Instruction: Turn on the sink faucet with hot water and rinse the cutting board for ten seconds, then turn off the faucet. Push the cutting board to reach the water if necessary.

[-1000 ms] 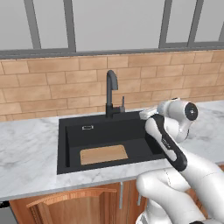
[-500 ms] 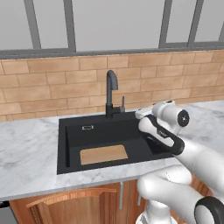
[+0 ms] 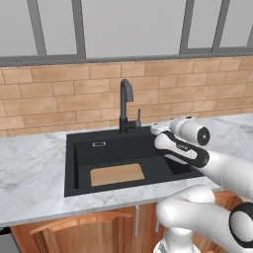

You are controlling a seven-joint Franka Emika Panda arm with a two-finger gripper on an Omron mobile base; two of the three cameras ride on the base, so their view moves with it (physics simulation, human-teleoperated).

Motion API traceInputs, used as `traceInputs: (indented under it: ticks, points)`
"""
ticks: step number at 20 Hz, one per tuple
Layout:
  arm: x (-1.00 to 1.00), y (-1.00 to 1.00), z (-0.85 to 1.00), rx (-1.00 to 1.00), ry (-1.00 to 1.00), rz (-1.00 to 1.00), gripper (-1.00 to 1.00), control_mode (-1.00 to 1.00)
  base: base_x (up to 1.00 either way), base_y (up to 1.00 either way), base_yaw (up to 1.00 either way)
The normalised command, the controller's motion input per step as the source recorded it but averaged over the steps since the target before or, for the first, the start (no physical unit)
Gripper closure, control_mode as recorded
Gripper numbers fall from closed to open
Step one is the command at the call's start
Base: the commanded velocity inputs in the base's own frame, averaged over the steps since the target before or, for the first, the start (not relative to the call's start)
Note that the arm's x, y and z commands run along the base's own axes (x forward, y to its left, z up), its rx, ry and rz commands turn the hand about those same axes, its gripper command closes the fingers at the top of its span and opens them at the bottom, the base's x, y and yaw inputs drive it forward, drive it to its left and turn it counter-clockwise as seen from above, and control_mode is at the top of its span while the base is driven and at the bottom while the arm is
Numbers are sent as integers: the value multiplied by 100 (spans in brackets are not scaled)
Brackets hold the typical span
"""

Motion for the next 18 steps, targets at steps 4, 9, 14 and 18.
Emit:
traceInputs:
  ticks: [4,9,14,18]
  points:
    - [44,0,0,2,0,0,-100,-100,0,0,0]
    - [45,0,-1,1,0,0,-100,-100,0,0,0]
    - [39,0,-14,0,0,0,-100,-100,0,0,0]
    - [32,0,-21,0,0,0,-100,-100,0,0,0]
